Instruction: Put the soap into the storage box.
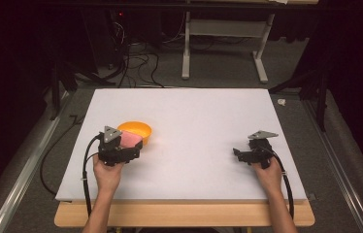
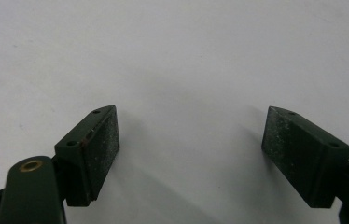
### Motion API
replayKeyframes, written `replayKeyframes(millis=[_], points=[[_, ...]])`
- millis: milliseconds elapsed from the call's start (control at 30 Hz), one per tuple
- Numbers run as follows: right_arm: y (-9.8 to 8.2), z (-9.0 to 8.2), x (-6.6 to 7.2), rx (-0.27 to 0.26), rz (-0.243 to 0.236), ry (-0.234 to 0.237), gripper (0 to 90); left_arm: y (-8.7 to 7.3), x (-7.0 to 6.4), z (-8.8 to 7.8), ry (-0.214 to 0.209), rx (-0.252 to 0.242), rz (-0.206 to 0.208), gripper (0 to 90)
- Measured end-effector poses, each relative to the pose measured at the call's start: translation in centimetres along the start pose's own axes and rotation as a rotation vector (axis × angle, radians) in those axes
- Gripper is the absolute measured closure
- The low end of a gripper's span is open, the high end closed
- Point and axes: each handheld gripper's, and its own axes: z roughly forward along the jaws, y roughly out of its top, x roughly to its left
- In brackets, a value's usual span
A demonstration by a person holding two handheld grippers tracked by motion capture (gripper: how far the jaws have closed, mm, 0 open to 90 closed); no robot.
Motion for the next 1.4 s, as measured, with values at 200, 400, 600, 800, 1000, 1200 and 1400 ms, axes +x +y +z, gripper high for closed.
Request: replayKeyframes(millis=[200, 400, 600, 800, 1000, 1200, 1400], points=[[0.0, 0.0, 0.0, 0.0, 0.001, 0.001, 19.8, 0.6, 0.2, 0.4, 0.003, 0.008, -0.008, 13.7], [0.0, 0.0, 0.0, -0.001, -0.001, 0.0, 19.8, 1.2, 0.6, 0.7, 0.001, 0.01, -0.021, 13.7], [0.0, 0.0, 0.0, 0.0, 0.002, 0.001, 19.8, 2.0, 0.3, 1.0, 0.029, 0.025, 0.003, 13.7], [0.0, 0.0, 0.0, 0.0, 0.001, 0.001, 19.8, 2.7, 0.4, 1.8, 0.035, 0.031, 0.001, 13.7], [0.0, 0.0, 0.0, -0.001, 0.002, 0.001, 19.8, 3.1, 0.7, 3.0, 0.043, 0.058, -0.02, 13.7], [0.0, 0.0, 0.0, 0.0, 0.002, 0.0, 19.7, 3.6, 0.7, 4.4, 0.056, 0.095, -0.029, 13.7], [0.0, 0.0, 0.0, 0.0, 0.002, 0.0, 19.7, 3.5, 1.2, 5.4, 0.073, 0.115, -0.055, 13.7]])
